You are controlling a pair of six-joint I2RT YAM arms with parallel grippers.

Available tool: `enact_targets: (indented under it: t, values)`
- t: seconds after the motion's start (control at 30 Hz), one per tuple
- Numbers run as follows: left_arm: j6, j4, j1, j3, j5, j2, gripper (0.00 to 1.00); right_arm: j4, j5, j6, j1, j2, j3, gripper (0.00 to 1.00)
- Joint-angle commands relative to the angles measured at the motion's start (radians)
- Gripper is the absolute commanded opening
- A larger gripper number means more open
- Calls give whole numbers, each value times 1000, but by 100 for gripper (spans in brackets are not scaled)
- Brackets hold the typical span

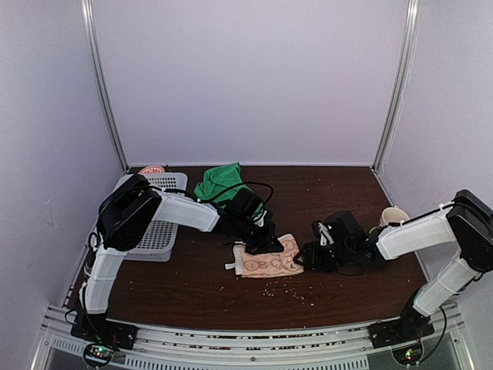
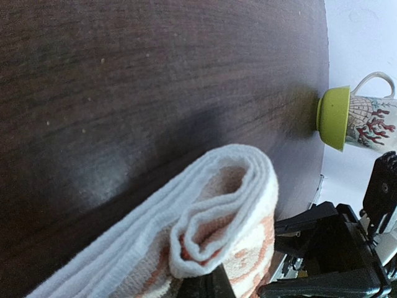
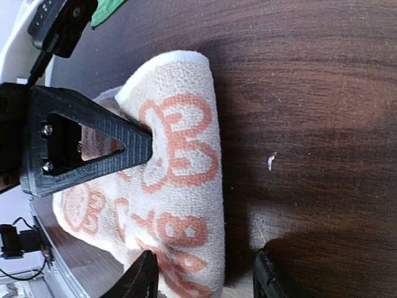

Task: Roll the towels
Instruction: Roll the towel from the center of the board.

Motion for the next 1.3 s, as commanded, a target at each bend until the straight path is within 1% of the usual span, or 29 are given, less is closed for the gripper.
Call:
enact_targets:
  t: [0.0,0.1,0.2,0.37,0.47,0.53,0.57,0.7,0.77,0.87,0.97,1.13,1.27]
  values:
    - [22,-33,8,-14,-21,-1,0,61,-44,39,-24,-15,-45,55]
    - [26,-35,8,-15,-20,-2,0,51,-43,32,-32,-30,-44,57]
    - [26,-38,8,-15,-19,-3,0,14,-40,21,-32,-10,-16,57]
    - [26,-38,8,-12,-21,-5,0,-31,-60,16,-28,41,14,52]
    - [25,-38,8,-10,-20,-7,0,-37,-76,16,-29,60,14,46]
    - [25,-38,7,-7,-19,-7,0,-24,-87,18,-25,69,8,39]
    - [24,-38,7,-7,-19,-7,0,-24,-88,18,-23,74,10,34]
    - [23,-39,4,-7,-17,-11,0,-64,-63,-4,-14,70,30,9]
    - [22,-45,4,-9,-18,-15,0,-131,-15,-33,-5,45,53,0]
    - [23,-54,4,-7,-17,-23,0,-270,112,-105,23,3,111,0]
    - [23,-60,4,-6,-15,-36,5,-397,223,-155,67,-16,179,0]
    - [27,-70,3,-7,-7,-73,16,-505,342,-177,130,-6,255,0]
    - [32,-75,2,-32,-9,-123,19,-582,452,-186,184,26,311,0]
